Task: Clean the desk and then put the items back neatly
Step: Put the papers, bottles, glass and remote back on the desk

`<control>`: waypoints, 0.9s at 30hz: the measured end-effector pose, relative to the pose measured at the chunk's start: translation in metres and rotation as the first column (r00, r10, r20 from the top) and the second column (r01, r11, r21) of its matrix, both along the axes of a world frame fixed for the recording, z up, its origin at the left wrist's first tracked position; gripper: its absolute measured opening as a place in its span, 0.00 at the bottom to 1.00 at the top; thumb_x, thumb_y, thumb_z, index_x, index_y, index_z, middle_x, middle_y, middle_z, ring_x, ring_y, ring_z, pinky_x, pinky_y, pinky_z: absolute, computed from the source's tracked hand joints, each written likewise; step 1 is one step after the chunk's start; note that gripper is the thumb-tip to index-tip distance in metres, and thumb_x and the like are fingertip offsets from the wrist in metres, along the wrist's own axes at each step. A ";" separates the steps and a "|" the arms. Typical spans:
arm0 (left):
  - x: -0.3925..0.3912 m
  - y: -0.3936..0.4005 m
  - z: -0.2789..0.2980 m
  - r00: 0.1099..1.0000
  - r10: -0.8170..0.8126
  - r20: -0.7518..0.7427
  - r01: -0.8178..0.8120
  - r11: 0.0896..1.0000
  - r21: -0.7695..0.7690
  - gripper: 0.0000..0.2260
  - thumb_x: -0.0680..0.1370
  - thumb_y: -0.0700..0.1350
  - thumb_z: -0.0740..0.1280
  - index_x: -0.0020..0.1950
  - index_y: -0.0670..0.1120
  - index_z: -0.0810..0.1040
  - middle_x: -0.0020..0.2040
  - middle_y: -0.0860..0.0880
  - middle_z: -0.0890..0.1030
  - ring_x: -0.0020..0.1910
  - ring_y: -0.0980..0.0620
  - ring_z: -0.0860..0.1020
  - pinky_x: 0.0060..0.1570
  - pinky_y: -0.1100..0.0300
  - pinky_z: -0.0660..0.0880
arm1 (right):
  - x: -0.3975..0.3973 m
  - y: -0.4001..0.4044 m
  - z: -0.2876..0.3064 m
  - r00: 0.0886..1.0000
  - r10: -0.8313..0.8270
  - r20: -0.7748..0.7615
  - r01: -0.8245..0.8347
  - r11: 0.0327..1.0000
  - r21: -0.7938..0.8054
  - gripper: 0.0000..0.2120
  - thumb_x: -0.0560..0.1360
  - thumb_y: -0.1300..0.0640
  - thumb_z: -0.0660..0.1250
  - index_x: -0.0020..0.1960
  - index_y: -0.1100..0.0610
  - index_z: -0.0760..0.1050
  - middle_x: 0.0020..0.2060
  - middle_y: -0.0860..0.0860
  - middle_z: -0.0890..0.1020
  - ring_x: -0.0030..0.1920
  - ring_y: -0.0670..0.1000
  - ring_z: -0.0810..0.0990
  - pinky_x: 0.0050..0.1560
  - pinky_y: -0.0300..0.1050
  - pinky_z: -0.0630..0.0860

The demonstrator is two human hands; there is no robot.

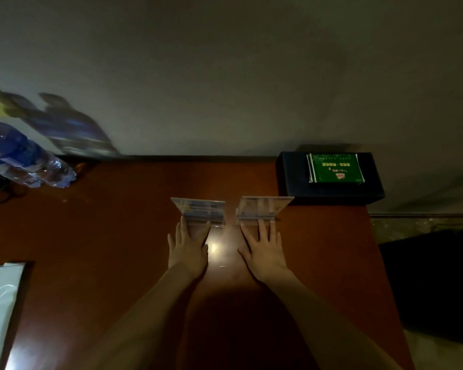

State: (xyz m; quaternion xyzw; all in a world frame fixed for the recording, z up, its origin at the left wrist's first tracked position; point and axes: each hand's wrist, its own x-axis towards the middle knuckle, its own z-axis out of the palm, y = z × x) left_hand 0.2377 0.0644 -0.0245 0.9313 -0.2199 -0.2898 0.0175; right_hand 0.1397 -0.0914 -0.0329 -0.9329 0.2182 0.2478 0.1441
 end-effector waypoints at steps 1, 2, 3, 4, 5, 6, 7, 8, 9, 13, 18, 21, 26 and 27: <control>0.002 -0.005 0.000 1.000 -0.004 0.004 0.004 1.000 0.003 0.25 0.83 0.52 0.51 0.76 0.62 0.42 0.76 0.40 0.34 0.76 0.41 0.38 0.72 0.44 0.40 | 0.006 -0.002 0.002 1.000 -0.015 0.009 0.015 1.000 0.011 0.29 0.80 0.39 0.47 0.76 0.41 0.38 0.76 0.55 0.35 0.74 0.64 0.32 0.73 0.59 0.37; 0.004 -0.009 0.000 1.000 -0.006 0.012 0.006 1.000 0.006 0.25 0.83 0.52 0.51 0.76 0.62 0.41 0.76 0.40 0.34 0.76 0.40 0.37 0.72 0.44 0.39 | 0.012 -0.005 0.004 0.999 -0.027 0.018 0.026 0.999 0.025 0.29 0.81 0.40 0.48 0.76 0.41 0.38 0.76 0.55 0.36 0.74 0.64 0.32 0.73 0.58 0.37; 0.006 -0.013 0.000 1.000 -0.005 0.019 0.005 1.000 0.009 0.25 0.83 0.52 0.51 0.76 0.62 0.41 0.76 0.40 0.34 0.76 0.40 0.37 0.73 0.44 0.39 | 0.017 -0.008 0.006 0.999 -0.035 0.027 0.033 0.999 0.042 0.28 0.81 0.40 0.48 0.76 0.41 0.39 0.76 0.54 0.36 0.74 0.63 0.32 0.73 0.57 0.38; 0.009 -0.017 0.000 1.000 -0.002 0.025 0.002 1.000 0.011 0.26 0.83 0.52 0.51 0.76 0.61 0.40 0.76 0.40 0.34 0.76 0.40 0.37 0.73 0.44 0.40 | 0.023 -0.011 0.007 0.999 -0.038 0.035 0.036 0.998 0.058 0.28 0.81 0.41 0.49 0.76 0.41 0.40 0.76 0.54 0.37 0.74 0.63 0.32 0.73 0.57 0.39; 0.012 -0.020 0.000 1.000 0.002 0.029 -0.002 1.000 0.011 0.26 0.83 0.51 0.51 0.76 0.61 0.40 0.76 0.40 0.34 0.76 0.40 0.37 0.73 0.44 0.40 | 0.028 -0.014 0.009 0.998 -0.036 0.042 0.034 0.997 0.068 0.28 0.81 0.41 0.50 0.76 0.41 0.40 0.76 0.54 0.37 0.74 0.63 0.32 0.74 0.56 0.39; 0.016 -0.025 -0.001 0.999 0.007 0.032 -0.007 1.000 0.007 0.26 0.83 0.51 0.51 0.76 0.61 0.40 0.76 0.40 0.34 0.76 0.40 0.38 0.73 0.44 0.41 | 0.032 -0.017 0.010 0.998 -0.033 0.049 0.030 0.997 0.073 0.28 0.81 0.42 0.50 0.77 0.41 0.41 0.76 0.54 0.37 0.74 0.63 0.31 0.74 0.56 0.40; 0.019 -0.029 -0.001 0.999 0.013 0.036 -0.013 1.000 0.003 0.26 0.83 0.51 0.51 0.76 0.61 0.40 0.76 0.40 0.34 0.76 0.40 0.38 0.73 0.44 0.41 | 0.038 -0.020 0.011 0.998 -0.034 0.052 0.029 0.996 0.079 0.28 0.81 0.42 0.50 0.77 0.41 0.41 0.76 0.54 0.37 0.74 0.63 0.31 0.74 0.57 0.40; 0.023 -0.033 -0.001 0.999 0.019 0.042 -0.019 1.000 -0.002 0.26 0.83 0.51 0.51 0.76 0.61 0.41 0.76 0.39 0.35 0.76 0.40 0.39 0.73 0.43 0.42 | 0.043 -0.023 0.011 0.998 -0.041 0.055 0.036 0.996 0.085 0.28 0.81 0.43 0.51 0.77 0.42 0.41 0.76 0.54 0.37 0.74 0.63 0.31 0.74 0.57 0.40; 0.027 -0.038 0.000 0.999 0.023 0.049 -0.023 1.000 -0.004 0.26 0.83 0.51 0.51 0.76 0.61 0.41 0.76 0.39 0.36 0.76 0.39 0.39 0.73 0.43 0.42 | 0.050 -0.027 0.011 0.997 -0.054 0.059 0.049 0.995 0.091 0.28 0.81 0.43 0.51 0.77 0.42 0.41 0.76 0.54 0.37 0.74 0.63 0.31 0.74 0.57 0.40; 0.047 -0.055 0.001 0.997 0.028 0.069 -0.031 0.999 0.029 0.26 0.83 0.51 0.51 0.76 0.60 0.40 0.76 0.38 0.37 0.76 0.38 0.41 0.74 0.44 0.44 | 0.077 -0.042 0.014 0.995 -0.092 0.042 0.086 0.990 0.114 0.29 0.82 0.45 0.52 0.77 0.43 0.42 0.76 0.56 0.38 0.73 0.64 0.32 0.74 0.59 0.41; 0.066 -0.074 0.000 0.996 0.050 0.077 -0.052 0.998 0.031 0.26 0.83 0.51 0.50 0.76 0.59 0.40 0.76 0.37 0.37 0.76 0.38 0.43 0.74 0.45 0.45 | 0.100 -0.061 0.010 0.997 -0.079 0.023 0.075 0.990 0.121 0.30 0.81 0.45 0.53 0.77 0.42 0.40 0.76 0.54 0.37 0.73 0.64 0.31 0.73 0.62 0.44; 0.077 -0.085 0.000 0.997 0.035 0.071 -0.039 0.998 0.042 0.27 0.83 0.51 0.52 0.76 0.59 0.40 0.76 0.36 0.37 0.76 0.38 0.43 0.73 0.45 0.45 | 0.103 -0.067 0.007 0.995 -0.094 0.040 0.089 0.990 0.110 0.30 0.81 0.45 0.54 0.77 0.41 0.41 0.76 0.53 0.36 0.73 0.62 0.30 0.73 0.63 0.44; 0.085 -0.096 -0.002 0.997 0.036 0.071 -0.038 0.999 0.032 0.27 0.82 0.51 0.52 0.77 0.59 0.41 0.76 0.37 0.37 0.76 0.38 0.43 0.74 0.44 0.46 | 0.106 -0.071 0.003 0.990 -0.130 0.058 0.123 0.986 0.110 0.29 0.81 0.44 0.54 0.77 0.41 0.42 0.77 0.52 0.37 0.73 0.61 0.30 0.73 0.61 0.44; 0.085 -0.098 -0.002 0.997 0.033 0.070 -0.036 0.999 0.032 0.27 0.83 0.51 0.52 0.77 0.59 0.41 0.76 0.37 0.37 0.76 0.38 0.43 0.74 0.44 0.46 | 0.106 -0.072 0.003 0.989 -0.135 0.061 0.127 0.985 0.116 0.29 0.81 0.44 0.53 0.77 0.41 0.42 0.77 0.52 0.37 0.73 0.61 0.30 0.73 0.61 0.44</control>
